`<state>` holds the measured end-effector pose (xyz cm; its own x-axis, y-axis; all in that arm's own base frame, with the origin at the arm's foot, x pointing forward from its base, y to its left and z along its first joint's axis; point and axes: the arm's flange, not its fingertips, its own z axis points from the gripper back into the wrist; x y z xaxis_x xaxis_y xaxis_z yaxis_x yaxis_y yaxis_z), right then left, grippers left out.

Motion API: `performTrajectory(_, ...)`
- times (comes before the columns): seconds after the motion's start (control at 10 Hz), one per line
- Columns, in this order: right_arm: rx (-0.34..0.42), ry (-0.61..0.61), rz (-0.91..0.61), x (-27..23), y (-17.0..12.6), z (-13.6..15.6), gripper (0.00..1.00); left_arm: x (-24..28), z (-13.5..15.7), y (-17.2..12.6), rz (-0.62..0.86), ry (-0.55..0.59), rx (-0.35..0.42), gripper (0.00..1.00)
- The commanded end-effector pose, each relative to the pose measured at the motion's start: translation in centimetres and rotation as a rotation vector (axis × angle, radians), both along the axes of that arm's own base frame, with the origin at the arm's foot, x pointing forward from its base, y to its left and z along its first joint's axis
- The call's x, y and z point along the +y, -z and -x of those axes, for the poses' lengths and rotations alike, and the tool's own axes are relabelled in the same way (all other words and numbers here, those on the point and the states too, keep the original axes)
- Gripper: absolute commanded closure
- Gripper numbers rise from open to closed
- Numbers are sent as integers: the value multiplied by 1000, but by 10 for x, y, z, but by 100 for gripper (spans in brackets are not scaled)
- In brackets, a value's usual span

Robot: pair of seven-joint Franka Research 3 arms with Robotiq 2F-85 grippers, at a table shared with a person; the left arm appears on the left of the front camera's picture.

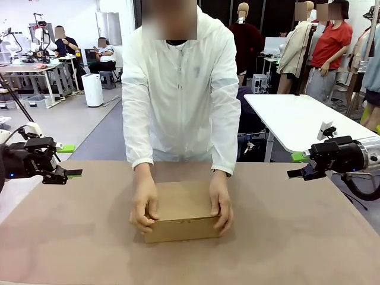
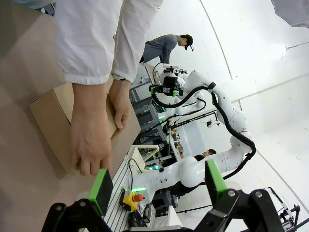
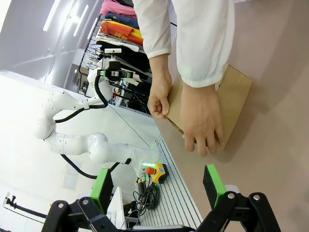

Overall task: Pack the items into the box.
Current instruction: Close the Mailer Box.

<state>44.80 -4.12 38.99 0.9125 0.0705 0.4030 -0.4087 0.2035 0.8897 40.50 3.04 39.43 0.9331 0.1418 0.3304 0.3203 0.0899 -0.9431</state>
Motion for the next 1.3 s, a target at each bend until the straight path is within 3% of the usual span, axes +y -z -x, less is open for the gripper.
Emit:
performTrajectory(0.0, -10, -8, -3, 2, -4, 1, 0, 0, 1, -2, -9, -2, -6, 0)
performTrajectory(1.2, -10, -8, -3, 2, -4, 1, 0, 0, 1, -2, -9, -2, -6, 0)
